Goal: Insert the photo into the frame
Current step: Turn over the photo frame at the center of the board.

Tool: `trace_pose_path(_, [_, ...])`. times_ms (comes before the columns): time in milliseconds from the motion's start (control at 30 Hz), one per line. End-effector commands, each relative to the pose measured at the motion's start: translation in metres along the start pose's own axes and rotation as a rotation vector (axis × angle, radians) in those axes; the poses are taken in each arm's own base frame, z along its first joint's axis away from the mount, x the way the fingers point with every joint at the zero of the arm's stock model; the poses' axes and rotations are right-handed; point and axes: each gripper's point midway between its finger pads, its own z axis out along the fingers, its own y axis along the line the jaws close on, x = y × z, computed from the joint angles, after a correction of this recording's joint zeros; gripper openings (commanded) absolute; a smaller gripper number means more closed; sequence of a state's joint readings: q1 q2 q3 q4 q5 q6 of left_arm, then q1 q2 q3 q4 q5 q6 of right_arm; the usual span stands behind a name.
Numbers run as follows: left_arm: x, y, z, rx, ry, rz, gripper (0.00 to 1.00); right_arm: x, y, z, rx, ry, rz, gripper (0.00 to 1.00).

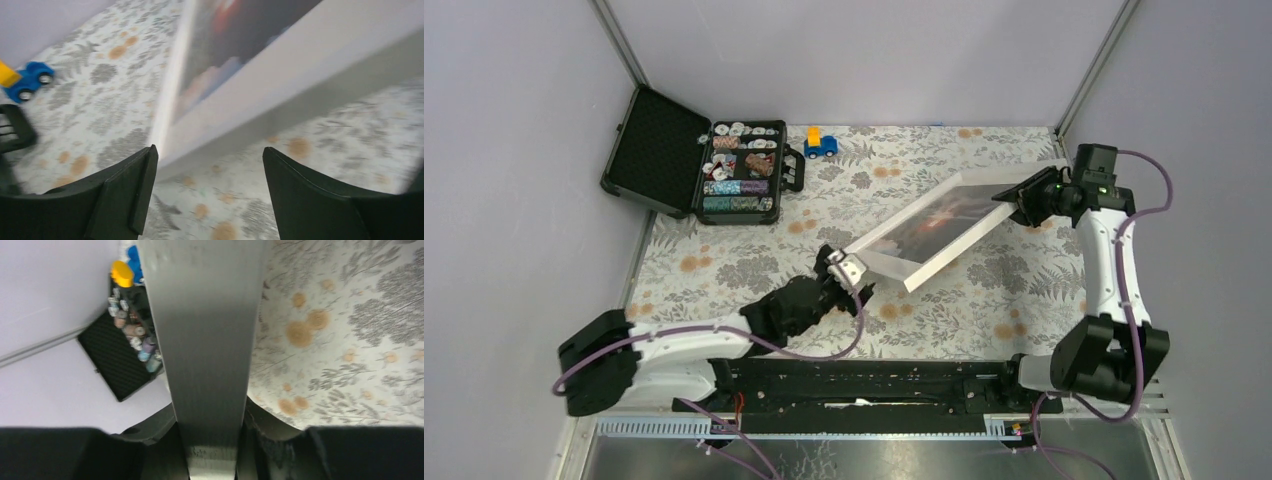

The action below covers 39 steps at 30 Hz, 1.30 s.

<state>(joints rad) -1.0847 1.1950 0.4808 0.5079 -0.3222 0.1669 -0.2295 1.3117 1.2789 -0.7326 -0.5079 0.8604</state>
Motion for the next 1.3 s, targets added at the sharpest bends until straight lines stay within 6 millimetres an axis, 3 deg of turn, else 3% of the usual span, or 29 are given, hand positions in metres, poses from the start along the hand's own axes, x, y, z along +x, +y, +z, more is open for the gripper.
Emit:
trace_pose_path(0, [-0.02, -0.037, -0.041, 0.141, -0.065, -0.281, 0.88, -0.011, -0.015, 0.023, 0.021, 0.015, -0.112, 0.18])
trace_pose_path(67, [-0.027, -0.047, -0.065, 0.21, -0.084, -0.382, 0.9, -0.017, -0.029, 0.03, 0.049, 0.022, -0.128, 0.1])
trace_pose_path(167, [-0.056, -0.048, -0.093, 0.294, -0.174, -0.494, 0.98, -0.019, -0.06, 0.048, 0.115, 0.047, -0.146, 0.08])
trace_pose_path(233, [-0.076, -0.036, -0.102, 0.274, -0.212, -0.516, 0.99, -0.009, -0.08, 0.06, 0.131, 0.108, -0.14, 0.07])
trace_pose_path(333, [-0.089, -0.014, -0.098, 0.15, -0.169, -0.553, 0.99, 0.006, -0.112, 0.076, 0.153, 0.167, -0.144, 0.13])
trace_pose_path(400, [-0.095, 0.0, -0.092, 0.056, -0.126, -0.582, 0.99, 0.008, -0.14, 0.081, 0.239, 0.163, -0.169, 0.28])
trace_pose_path(500, [-0.104, 0.009, -0.083, -0.021, -0.063, -0.572, 0.99, -0.007, -0.177, 0.072, 0.445, 0.1, -0.217, 0.61])
trace_pose_path(600, [-0.129, 0.012, -0.08, -0.016, -0.087, -0.537, 0.99, -0.026, -0.184, 0.056, 0.556, 0.01, -0.259, 0.91])
trace_pose_path(700, [-0.164, 0.024, -0.086, -0.013, -0.167, -0.517, 0.99, -0.038, -0.175, 0.034, 0.618, -0.084, -0.293, 0.99])
trace_pose_path(800, [-0.2, 0.042, -0.098, -0.029, -0.227, -0.482, 0.99, -0.036, -0.129, 0.008, 0.587, -0.172, -0.406, 1.0])
trace_pose_path(867, [-0.224, 0.057, -0.106, -0.055, -0.252, -0.456, 0.99, -0.018, -0.065, -0.013, 0.434, -0.221, -0.523, 1.0])
trace_pose_path(933, [-0.247, 0.074, -0.115, -0.095, -0.272, -0.435, 0.99, 0.02, 0.008, -0.038, 0.206, -0.232, -0.678, 0.99])
trace_pose_path(1000, [-0.274, 0.089, -0.129, -0.119, -0.312, -0.431, 0.99, 0.046, 0.061, -0.076, -0.011, -0.221, -0.759, 1.0])
trace_pose_path(1100, [-0.313, 0.107, -0.152, -0.137, -0.374, -0.432, 0.99, 0.075, 0.11, -0.134, -0.26, -0.207, -0.854, 1.0])
trace_pose_path(1267, [-0.356, 0.131, -0.182, -0.169, -0.472, -0.421, 0.99, 0.087, 0.161, -0.233, -0.498, -0.404, -0.938, 1.0])
